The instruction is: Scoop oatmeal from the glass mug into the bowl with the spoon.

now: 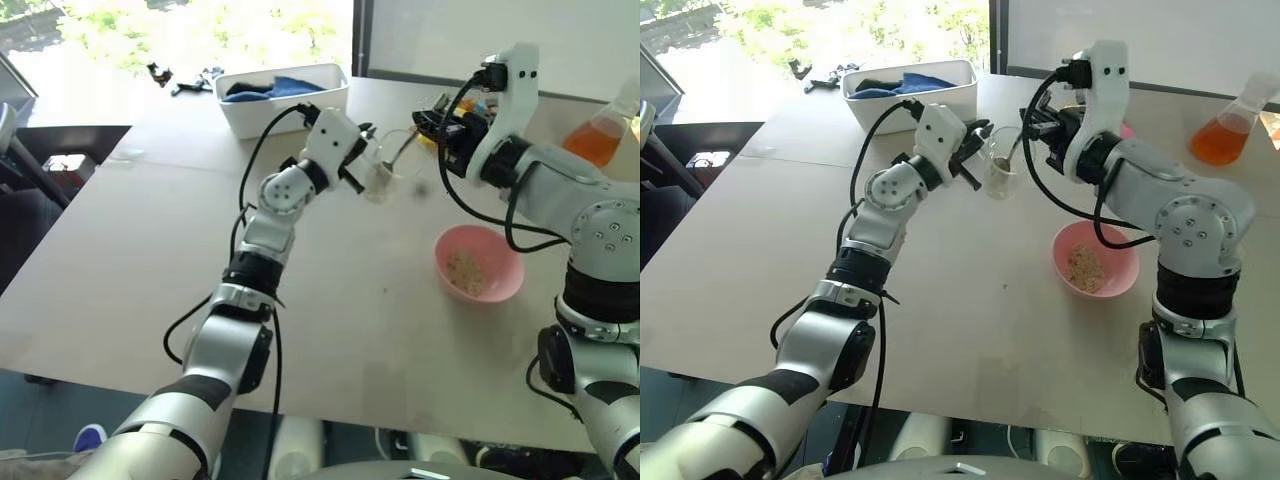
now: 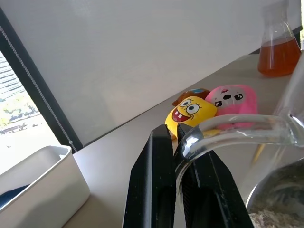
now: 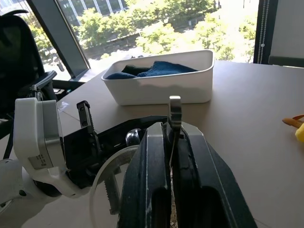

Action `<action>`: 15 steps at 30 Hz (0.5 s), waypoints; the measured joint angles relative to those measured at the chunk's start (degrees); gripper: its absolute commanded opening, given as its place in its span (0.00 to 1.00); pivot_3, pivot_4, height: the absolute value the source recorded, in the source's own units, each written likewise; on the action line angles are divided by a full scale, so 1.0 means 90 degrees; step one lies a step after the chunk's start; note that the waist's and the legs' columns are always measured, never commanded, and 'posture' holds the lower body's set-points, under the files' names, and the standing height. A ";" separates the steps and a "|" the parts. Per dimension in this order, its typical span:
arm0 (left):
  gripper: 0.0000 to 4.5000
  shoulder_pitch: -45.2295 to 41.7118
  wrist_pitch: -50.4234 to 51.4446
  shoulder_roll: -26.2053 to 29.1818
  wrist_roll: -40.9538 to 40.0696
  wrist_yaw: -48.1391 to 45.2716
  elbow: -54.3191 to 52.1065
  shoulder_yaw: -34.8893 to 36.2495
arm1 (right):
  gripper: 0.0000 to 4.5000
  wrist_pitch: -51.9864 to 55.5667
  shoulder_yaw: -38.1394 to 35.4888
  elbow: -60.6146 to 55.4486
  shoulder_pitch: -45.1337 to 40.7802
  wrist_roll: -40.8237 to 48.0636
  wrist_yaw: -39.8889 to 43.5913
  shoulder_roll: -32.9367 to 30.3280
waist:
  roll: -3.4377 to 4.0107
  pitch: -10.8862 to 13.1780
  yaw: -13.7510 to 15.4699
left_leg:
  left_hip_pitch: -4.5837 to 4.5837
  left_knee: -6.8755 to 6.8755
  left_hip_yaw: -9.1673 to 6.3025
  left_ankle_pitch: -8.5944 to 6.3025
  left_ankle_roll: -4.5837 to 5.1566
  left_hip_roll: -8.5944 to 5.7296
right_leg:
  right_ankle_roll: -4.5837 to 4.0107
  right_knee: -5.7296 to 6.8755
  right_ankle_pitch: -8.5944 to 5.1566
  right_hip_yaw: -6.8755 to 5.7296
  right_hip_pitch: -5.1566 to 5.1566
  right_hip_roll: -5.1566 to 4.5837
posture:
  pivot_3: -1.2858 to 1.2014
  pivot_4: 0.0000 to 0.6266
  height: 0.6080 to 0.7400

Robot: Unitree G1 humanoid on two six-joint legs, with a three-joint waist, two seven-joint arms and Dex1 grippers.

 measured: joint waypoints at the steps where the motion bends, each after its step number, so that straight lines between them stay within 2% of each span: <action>1: 0.00 0.0000 0.0000 0.0000 0.0000 0.0000 0.0004 0.0000 | 0.00 0.0020 -0.0065 0.0013 -0.0002 0.0045 -0.0056 0.0049 | 0.0000 0.0000 0.0001 | 0.0000 0.0000 0.0001 0.0000 0.0000 0.0000 | 0.0000 0.0001 0.0000 0.0000 0.0000 0.0000 | 0.52 0.24 1.00; 11: 0.00 0.0000 0.0014 -0.0026 0.0016 0.0037 0.0138 -0.0001 | 0.00 0.0263 -0.0782 0.0271 -0.0057 0.0745 -0.0850 0.0400 | 0.0000 0.0000 -0.0003 | 0.0000 0.0000 0.0001 0.0000 0.0000 0.0000 | 0.0000 0.0001 0.0000 0.0000 0.0000 0.0000 | 0.52 0.24 1.00; 15: 0.00 0.0000 0.0030 -0.0062 0.0083 0.0055 0.0138 -0.0002 | 0.00 0.0255 -0.1132 0.0358 -0.0056 0.1218 -0.1454 0.0606 | 0.0000 0.0000 -0.0011 | 0.0000 0.0000 0.0002 0.0000 -0.0001 0.0000 | 0.0000 0.0003 0.0000 0.0001 0.0000 0.0000 | 0.52 0.24 1.00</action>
